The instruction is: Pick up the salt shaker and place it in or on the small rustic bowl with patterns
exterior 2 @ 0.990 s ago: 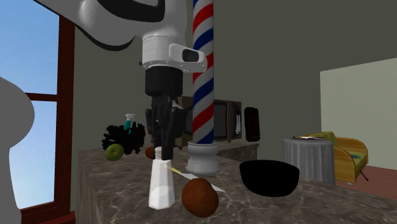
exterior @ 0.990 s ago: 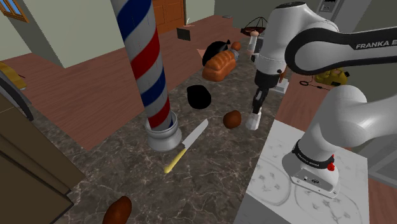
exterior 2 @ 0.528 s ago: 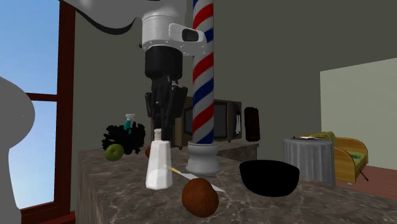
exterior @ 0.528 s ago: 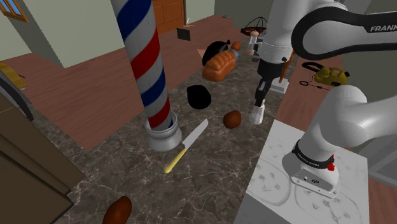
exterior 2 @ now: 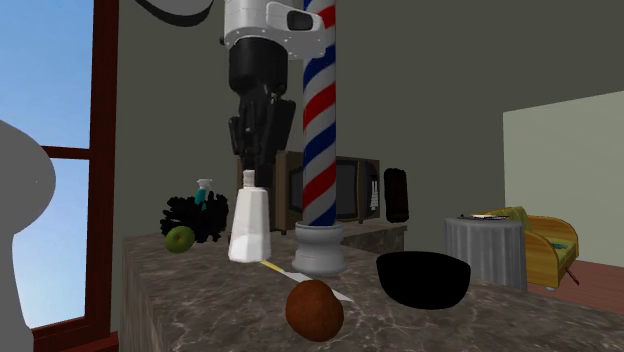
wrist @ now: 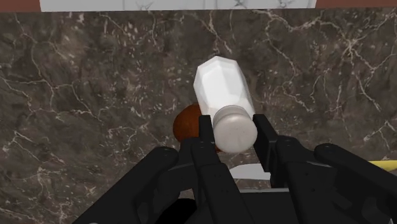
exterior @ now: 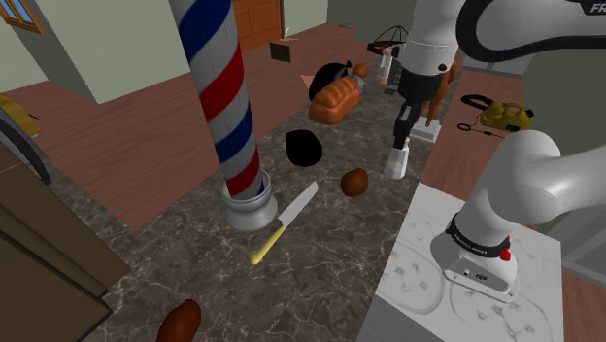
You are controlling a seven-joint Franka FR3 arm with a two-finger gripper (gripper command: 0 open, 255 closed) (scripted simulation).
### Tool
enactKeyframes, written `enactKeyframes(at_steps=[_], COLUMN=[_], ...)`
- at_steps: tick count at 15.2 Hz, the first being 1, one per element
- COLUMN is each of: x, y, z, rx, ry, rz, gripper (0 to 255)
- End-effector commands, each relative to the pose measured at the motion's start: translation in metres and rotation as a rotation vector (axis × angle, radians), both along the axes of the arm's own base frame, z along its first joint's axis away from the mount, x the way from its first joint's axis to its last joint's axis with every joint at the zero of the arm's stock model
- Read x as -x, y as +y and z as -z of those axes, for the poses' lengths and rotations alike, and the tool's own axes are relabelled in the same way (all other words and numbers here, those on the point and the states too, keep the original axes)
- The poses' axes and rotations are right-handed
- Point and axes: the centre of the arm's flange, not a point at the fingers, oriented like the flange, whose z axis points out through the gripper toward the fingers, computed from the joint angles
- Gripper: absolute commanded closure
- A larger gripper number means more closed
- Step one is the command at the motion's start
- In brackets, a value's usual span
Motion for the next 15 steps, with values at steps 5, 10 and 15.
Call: enactKeyframes(at_steps=[5, 10, 15], x=[-0.013, -0.078, -0.142], y=[-0.001, -0.007, -0.012], z=[-0.028, -0.038, -0.048], rx=[0.0, 0.0, 0.0], ry=[0.0, 0.0, 0.0], rz=[0.0, 0.0, 0.0], gripper=[255, 255, 255])
